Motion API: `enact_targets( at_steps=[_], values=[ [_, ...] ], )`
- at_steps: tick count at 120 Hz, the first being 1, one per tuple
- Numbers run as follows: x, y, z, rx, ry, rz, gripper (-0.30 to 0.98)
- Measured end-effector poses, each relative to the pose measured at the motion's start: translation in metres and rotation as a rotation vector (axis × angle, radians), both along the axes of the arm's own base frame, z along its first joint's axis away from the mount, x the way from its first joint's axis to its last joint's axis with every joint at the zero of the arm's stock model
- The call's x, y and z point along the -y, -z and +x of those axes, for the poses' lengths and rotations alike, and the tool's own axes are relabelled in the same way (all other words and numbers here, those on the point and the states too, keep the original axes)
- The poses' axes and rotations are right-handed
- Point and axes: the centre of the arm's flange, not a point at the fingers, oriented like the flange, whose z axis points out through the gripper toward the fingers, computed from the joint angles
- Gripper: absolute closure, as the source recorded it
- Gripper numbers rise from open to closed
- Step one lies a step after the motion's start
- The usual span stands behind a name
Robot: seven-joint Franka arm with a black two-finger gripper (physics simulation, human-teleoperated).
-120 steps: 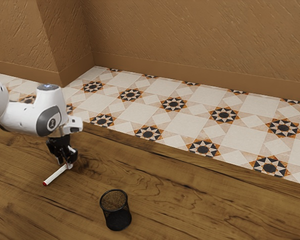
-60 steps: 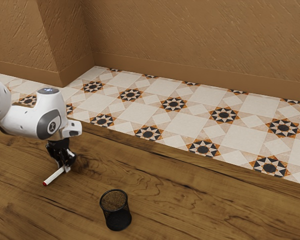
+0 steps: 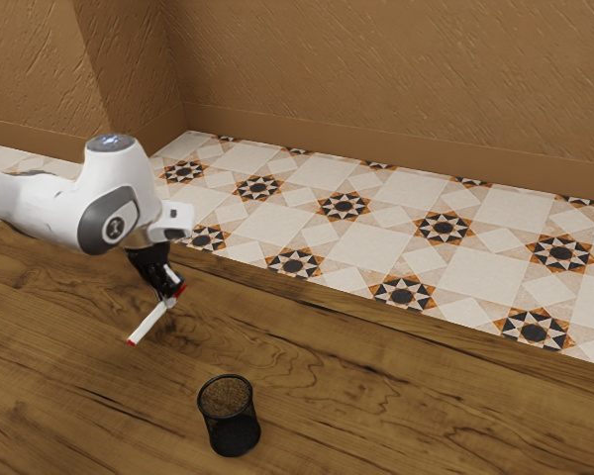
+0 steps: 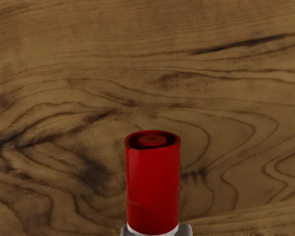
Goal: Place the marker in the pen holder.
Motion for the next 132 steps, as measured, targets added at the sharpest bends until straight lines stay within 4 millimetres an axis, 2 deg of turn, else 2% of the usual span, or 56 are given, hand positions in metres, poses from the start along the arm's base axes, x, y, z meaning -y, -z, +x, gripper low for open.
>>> enact_targets(
  at_steps=[15,29,45,74,94,109,132],
  values=[
    [0.055,-0.035,-0.022,0.056,0.089,-0.027,0.79],
    [0.055,-0.064,-0.040,0.102,0.075,-0.051,0.79],
    [0.095,-0.077,-0.051,0.119,0.132,-0.079,0.79],
    [0.162,-0.083,-0.064,0.118,0.211,-0.112,0.79],
    [0.204,-0.073,-0.074,0.091,0.252,-0.128,0.79],
    [0.213,-0.057,-0.072,0.054,0.239,-0.142,0.79],
    [0.216,-0.050,-0.066,0.062,0.209,-0.163,0.79]
  ],
)
